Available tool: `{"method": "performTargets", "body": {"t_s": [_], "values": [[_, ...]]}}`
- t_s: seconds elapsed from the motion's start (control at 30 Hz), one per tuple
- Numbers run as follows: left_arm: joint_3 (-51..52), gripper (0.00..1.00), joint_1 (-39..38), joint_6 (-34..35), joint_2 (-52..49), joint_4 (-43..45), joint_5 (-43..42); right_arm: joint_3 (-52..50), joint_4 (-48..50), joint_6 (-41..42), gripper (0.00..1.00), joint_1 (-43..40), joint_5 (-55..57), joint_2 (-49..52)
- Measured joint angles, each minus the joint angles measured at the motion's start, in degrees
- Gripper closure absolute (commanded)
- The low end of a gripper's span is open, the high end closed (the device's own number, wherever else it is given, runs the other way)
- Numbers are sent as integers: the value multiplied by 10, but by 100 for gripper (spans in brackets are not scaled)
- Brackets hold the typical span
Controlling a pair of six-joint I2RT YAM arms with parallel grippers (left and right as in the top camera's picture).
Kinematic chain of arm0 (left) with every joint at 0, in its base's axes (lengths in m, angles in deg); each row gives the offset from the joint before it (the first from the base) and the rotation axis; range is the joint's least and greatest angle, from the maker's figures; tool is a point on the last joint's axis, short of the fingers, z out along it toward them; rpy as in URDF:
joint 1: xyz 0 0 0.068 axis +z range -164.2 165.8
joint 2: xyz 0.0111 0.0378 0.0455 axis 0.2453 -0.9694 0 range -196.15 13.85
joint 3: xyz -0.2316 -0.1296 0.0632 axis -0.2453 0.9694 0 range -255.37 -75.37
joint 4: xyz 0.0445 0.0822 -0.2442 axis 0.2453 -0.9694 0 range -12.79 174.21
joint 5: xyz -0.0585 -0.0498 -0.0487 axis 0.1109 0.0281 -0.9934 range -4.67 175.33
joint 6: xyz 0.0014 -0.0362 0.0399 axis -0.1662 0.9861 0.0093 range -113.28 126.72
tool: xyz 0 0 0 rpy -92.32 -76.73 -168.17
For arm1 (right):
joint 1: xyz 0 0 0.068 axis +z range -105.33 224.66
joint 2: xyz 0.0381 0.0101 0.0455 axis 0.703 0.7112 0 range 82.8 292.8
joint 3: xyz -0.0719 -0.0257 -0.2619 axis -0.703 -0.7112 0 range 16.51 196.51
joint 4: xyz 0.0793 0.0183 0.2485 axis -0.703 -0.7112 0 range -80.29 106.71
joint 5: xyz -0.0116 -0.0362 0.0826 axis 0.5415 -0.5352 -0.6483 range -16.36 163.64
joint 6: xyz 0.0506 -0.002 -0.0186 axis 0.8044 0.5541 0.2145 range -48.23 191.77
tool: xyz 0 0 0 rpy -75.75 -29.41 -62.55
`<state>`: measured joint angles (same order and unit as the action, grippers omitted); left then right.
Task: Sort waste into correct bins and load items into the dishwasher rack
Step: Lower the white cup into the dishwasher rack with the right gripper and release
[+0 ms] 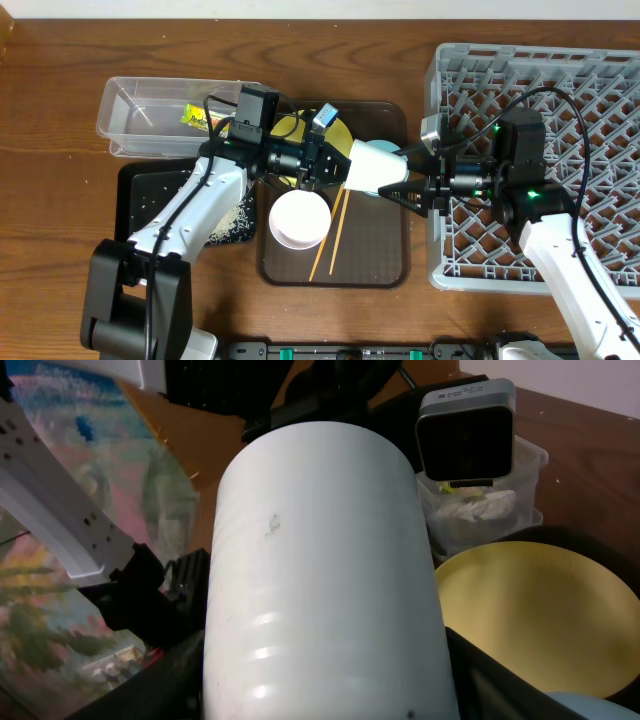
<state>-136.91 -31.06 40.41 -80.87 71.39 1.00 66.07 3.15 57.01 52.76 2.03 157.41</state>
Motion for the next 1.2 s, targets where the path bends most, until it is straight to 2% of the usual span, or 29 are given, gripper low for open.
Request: {"method": "performTargets", "body": {"t_s": [0.37, 0.47, 0.53, 0.63, 0.73, 0.93, 1.07, 1.2], "values": [[0, 93, 0, 0, 0, 0, -2, 0, 0, 0, 53, 0, -3, 0], [0, 83, 0, -2, 0, 0, -2, 0, -1, 1, 53, 0, -4, 0], [0, 69, 0, -9, 0, 1, 1, 0, -4, 3, 63, 0, -4, 0], [0, 62, 0, -27, 0, -3, 23, 0, -14, 12, 71, 0, 8, 0], [-1, 52, 0, -52, 0, -40, 83, 0, -37, 29, 79, 0, 46, 0], [-2, 38, 3, -95, 0, -142, 271, 0, -93, 60, 82, -2, 169, 0], [-2, 36, 22, -126, 0, -192, 345, 1, -143, 78, 83, -31, 247, -15], [-1, 35, 60, -159, 13, -243, 405, 25, -234, 95, 88, -85, 322, -45]]}}
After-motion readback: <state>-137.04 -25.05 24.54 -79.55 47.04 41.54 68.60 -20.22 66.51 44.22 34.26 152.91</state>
